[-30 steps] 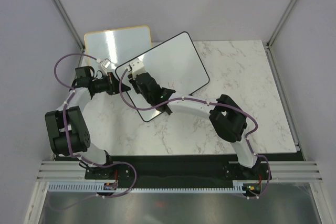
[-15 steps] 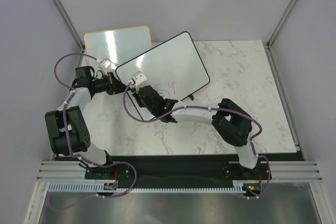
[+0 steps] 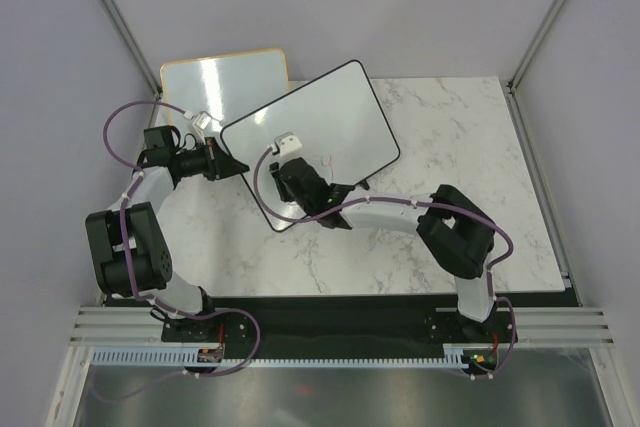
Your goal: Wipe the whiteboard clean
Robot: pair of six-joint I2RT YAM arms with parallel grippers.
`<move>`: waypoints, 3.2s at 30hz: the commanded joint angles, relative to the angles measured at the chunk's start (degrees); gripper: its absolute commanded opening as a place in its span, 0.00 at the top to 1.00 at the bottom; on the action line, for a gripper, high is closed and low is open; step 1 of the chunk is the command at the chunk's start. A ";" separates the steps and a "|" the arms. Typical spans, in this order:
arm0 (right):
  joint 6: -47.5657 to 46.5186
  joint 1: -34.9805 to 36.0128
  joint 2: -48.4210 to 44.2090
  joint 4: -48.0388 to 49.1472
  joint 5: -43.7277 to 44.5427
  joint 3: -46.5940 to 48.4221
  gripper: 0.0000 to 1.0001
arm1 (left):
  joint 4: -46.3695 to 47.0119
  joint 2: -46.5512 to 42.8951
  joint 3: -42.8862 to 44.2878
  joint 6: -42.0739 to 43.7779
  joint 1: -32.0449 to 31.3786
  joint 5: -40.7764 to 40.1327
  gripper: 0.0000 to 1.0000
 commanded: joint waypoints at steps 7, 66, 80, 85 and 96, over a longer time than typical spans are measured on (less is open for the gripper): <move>4.58 -17.05 -2.31 -8.95 8.34 -14.40 1.00 | 4.38 -2.61 2.04 11.89 -1.20 -2.90 0.98; 6.08 -25.84 -7.32 10.04 -0.01 -19.25 1.00 | 3.24 -2.26 2.74 12.95 -1.46 -3.34 0.98; 6.78 -21.82 -4.07 10.04 -2.75 -18.79 1.00 | 3.15 -2.09 3.00 12.60 -1.46 -2.99 0.98; 4.32 -8.39 -1.78 9.69 3.40 -19.85 1.00 | 3.15 -1.91 3.09 12.24 -1.37 -2.73 0.98; 6.60 3.24 5.07 10.92 -1.60 -11.33 1.00 | 3.15 -2.70 2.65 12.33 -1.37 -2.99 0.98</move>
